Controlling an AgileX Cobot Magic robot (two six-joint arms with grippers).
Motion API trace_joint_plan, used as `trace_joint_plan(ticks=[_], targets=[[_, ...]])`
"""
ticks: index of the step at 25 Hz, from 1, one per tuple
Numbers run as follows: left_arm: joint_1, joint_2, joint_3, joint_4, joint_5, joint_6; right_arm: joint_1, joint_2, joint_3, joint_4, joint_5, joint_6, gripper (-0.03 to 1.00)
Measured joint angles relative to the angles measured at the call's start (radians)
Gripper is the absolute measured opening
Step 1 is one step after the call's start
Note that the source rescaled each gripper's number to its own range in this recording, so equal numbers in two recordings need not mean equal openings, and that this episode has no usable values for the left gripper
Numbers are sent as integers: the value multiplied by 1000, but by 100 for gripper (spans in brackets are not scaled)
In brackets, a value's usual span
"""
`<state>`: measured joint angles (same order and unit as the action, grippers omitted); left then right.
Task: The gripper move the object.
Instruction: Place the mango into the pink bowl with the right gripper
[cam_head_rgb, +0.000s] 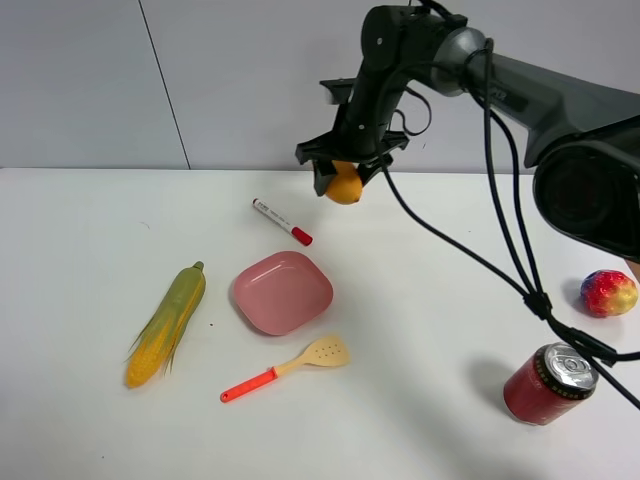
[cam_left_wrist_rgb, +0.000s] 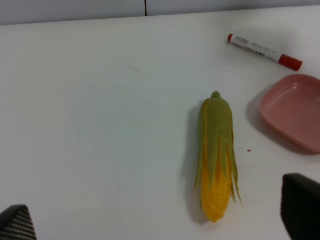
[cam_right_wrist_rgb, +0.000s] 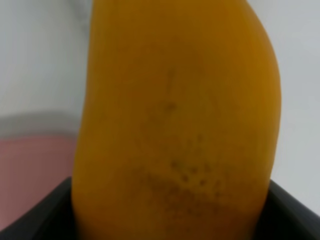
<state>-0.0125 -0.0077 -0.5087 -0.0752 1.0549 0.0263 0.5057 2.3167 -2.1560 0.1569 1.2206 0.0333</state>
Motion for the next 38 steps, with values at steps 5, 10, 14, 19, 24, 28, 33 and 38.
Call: trace_joint_plan(ticks=[5, 10, 14, 19, 24, 28, 33, 38], targets=[[0, 0, 0, 0, 0, 0, 114, 0, 0, 7, 1, -1, 0], [0, 0, 0, 0, 0, 0, 174, 0, 0, -19, 1, -1, 0], [0, 0, 0, 0, 0, 0, 190, -11, 37, -27, -1, 2, 0], [0, 0, 0, 0, 0, 0, 191, -56, 179, -29, 0, 2, 0], [0, 0, 0, 0, 0, 0, 191, -117, 326, -26, -32, -2, 0], [0, 0, 0, 0, 0, 0, 193, -126, 407, -20, -85, -8, 0], [0, 0, 0, 0, 0, 0, 193, -126, 464, 0, -160, -33, 0], [0, 0, 0, 0, 0, 0, 193, -120, 465, 17, -166, -74, 0]])
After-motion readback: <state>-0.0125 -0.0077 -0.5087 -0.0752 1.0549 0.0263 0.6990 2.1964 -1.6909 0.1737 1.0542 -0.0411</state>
